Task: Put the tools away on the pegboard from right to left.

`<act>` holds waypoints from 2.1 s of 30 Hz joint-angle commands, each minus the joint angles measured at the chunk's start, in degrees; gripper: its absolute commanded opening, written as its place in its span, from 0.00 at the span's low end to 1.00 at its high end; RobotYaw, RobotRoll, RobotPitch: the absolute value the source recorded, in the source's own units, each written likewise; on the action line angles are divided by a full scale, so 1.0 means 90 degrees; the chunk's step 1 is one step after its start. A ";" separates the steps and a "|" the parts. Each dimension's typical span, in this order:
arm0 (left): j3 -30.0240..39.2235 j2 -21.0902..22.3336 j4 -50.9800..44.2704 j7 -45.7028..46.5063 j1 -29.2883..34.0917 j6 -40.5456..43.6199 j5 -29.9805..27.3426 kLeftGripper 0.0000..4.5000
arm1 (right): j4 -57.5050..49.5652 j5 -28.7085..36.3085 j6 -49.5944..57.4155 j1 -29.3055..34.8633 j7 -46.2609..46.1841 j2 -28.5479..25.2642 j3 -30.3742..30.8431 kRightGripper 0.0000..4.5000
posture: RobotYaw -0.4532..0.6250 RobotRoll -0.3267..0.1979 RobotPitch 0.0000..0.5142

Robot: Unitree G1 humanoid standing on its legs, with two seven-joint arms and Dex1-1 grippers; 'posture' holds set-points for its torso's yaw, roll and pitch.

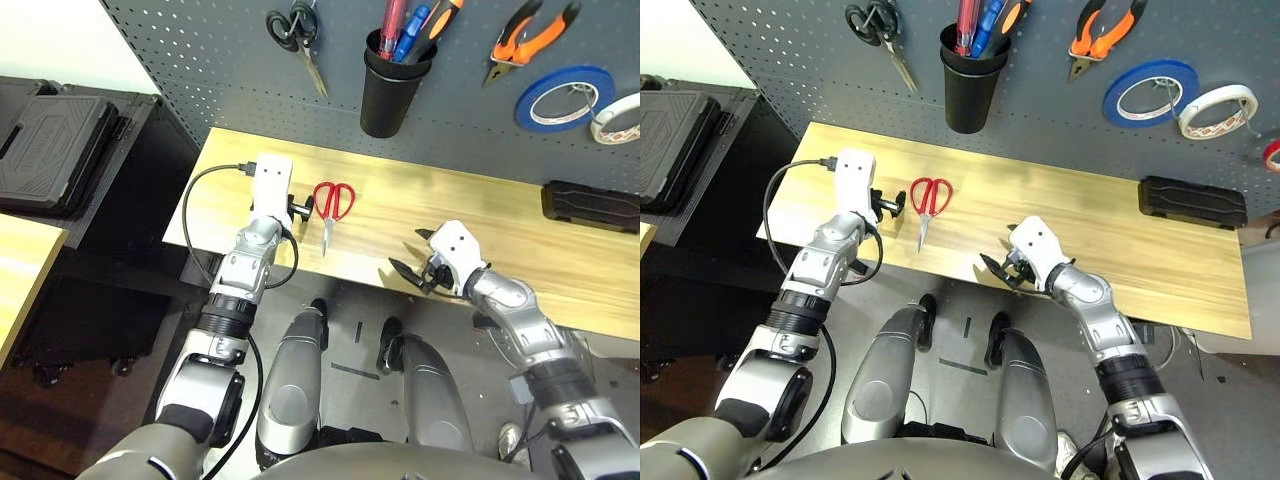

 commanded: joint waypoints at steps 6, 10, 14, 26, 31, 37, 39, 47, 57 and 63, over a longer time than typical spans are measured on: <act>0.0195 -0.0127 0.1583 -0.0162 -0.0427 -0.0656 0.0035 1.00 | -0.0359 -0.0128 0.0303 0.0402 -0.0421 0.0118 0.0144 1.00 | 0.58 0.62 0.80; 0.0313 -0.0189 0.2458 -0.0119 -0.0638 -0.1000 0.0064 1.00 | -0.0539 -0.0124 0.0482 0.0482 -0.0602 0.0243 0.0187 1.00 | 0.56 0.62 0.80; 0.0367 -0.0218 0.3210 0.0026 -0.0811 -0.1249 0.0118 1.00 | -0.0689 -0.0125 0.0630 0.0499 -0.0742 0.0349 0.0190 1.00 | 0.55 0.62 0.79; 0.0536 -0.0393 0.3996 0.0159 -0.0969 -0.1294 0.0085 0.54 | -0.0832 -0.0036 0.0586 0.0302 -0.0567 0.0193 0.0166 1.00 | 0.55 0.62 0.79; 0.0644 -0.0480 0.3549 0.0239 -0.0756 -0.1143 0.0019 0.08 | -0.0633 0.0061 0.0342 0.0150 -0.0430 0.0165 0.0114 1.00 | 0.57 0.62 0.76; 0.0875 -0.0540 0.2263 0.0429 -0.0209 -0.0818 -0.0155 0.00 | -0.0226 0.0164 -0.0061 -0.0118 -0.0241 0.0150 0.0063 1.00 | 0.60 0.62 0.70; 0.0943 -0.0569 0.1455 0.0466 0.0106 -0.0558 -0.0241 0.00 | -0.0066 0.0198 -0.0259 -0.0199 -0.0176 0.0137 0.0029 1.00 | 0.61 0.62 0.69; 0.1023 -0.0561 -0.1963 0.0284 0.1597 -0.0289 -0.0512 0.00 | 0.0684 0.0423 -0.1203 -0.0569 0.0091 0.0078 -0.0137 1.00 | 0.65 0.62 0.62; 0.1250 -0.0596 -0.5010 0.0153 0.2672 0.0061 -0.1124 0.00 | 0.1685 0.1169 -0.2595 -0.1250 0.0937 0.0085 -0.0633 1.00 | 0.73 0.62 0.56; 0.1353 -0.0596 -0.6204 0.0216 0.2698 0.0452 -0.1473 0.00 | 0.2208 0.1706 -0.3041 -0.1704 0.1591 0.0029 -0.0966 1.00 | 0.76 0.62 0.54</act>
